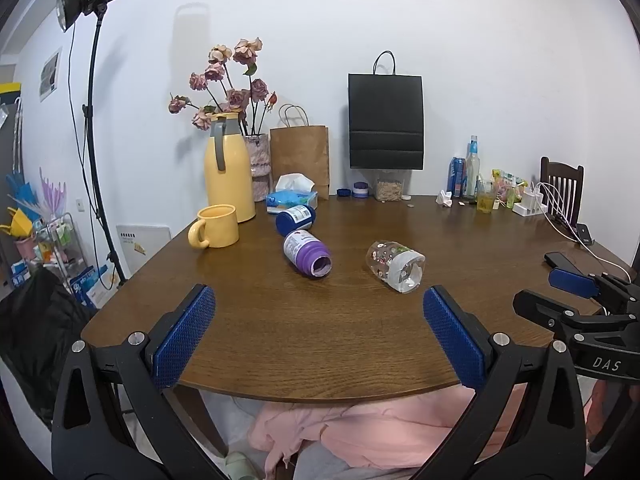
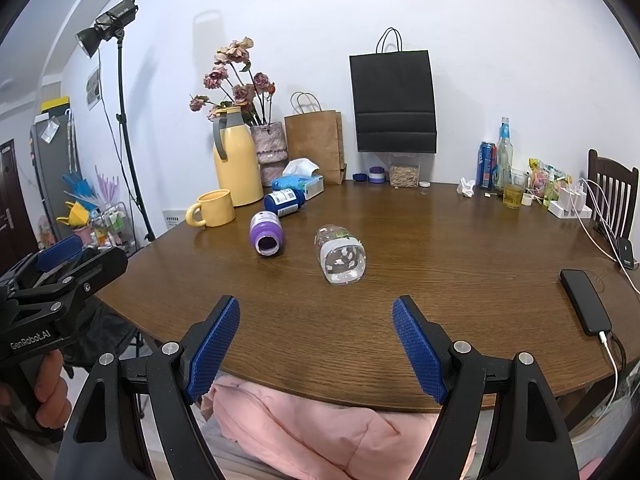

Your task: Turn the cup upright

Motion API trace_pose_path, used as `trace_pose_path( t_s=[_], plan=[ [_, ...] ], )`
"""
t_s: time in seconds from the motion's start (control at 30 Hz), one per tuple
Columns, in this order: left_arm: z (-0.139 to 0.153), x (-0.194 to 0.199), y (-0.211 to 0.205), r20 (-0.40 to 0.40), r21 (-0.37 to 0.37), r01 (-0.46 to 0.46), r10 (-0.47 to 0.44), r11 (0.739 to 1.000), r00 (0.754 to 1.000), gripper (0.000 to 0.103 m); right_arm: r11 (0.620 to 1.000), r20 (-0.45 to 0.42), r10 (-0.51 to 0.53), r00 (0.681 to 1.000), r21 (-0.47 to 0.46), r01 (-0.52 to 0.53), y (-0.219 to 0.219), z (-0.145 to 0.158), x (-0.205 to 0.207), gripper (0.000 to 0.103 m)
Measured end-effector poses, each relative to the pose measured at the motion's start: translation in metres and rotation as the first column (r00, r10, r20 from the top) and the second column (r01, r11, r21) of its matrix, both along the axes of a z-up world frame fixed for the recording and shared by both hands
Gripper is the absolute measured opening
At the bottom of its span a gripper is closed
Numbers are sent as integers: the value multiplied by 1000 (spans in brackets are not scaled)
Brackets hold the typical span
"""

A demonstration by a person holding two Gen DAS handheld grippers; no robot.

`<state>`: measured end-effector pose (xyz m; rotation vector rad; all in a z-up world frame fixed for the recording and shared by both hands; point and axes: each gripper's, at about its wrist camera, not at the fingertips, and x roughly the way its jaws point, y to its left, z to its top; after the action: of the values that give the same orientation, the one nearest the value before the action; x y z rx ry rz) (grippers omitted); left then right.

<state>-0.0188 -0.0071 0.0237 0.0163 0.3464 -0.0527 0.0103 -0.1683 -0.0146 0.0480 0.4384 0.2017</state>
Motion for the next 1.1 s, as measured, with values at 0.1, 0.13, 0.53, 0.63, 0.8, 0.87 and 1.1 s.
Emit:
trace_pose_path(
  t_s=[0.1,0.13,0.53,0.63,0.8,0.87,1.1],
  plan=[
    [-1,0,1,-2,0,0,0,1000,1000,103,1000,-1,1,1000,0,-1,0,0,0,83],
    [-1,0,1,-1,0,0,0,1000,1000,103,1000,-2,1,1000,0,-1,1,0,0,83],
    [-4,-1,1,-5,0,0,0,1000,1000,103,1000,-3,2,1000,-3,-2,1,-1,-1,83],
    [-6,-2,2,-2,0,-1,1,1000,1000,103,1000,-3,2,1000,-2,-2,1,-1,0,83],
    [-6,-1,3,-4,0,-1,1,1000,1000,103,1000,-3,1,1000,-3,-1,1,-1,-1,83],
    [-6,-2,3,-5,0,-1,1,1000,1000,103,1000,-3,2,1000,-2,-2,1,-1,0,83],
    [-6,-2,3,-4,0,-1,1,1000,1000,103,1000,-4,2,1000,-2,-2,1,-1,0,83]
  ],
)
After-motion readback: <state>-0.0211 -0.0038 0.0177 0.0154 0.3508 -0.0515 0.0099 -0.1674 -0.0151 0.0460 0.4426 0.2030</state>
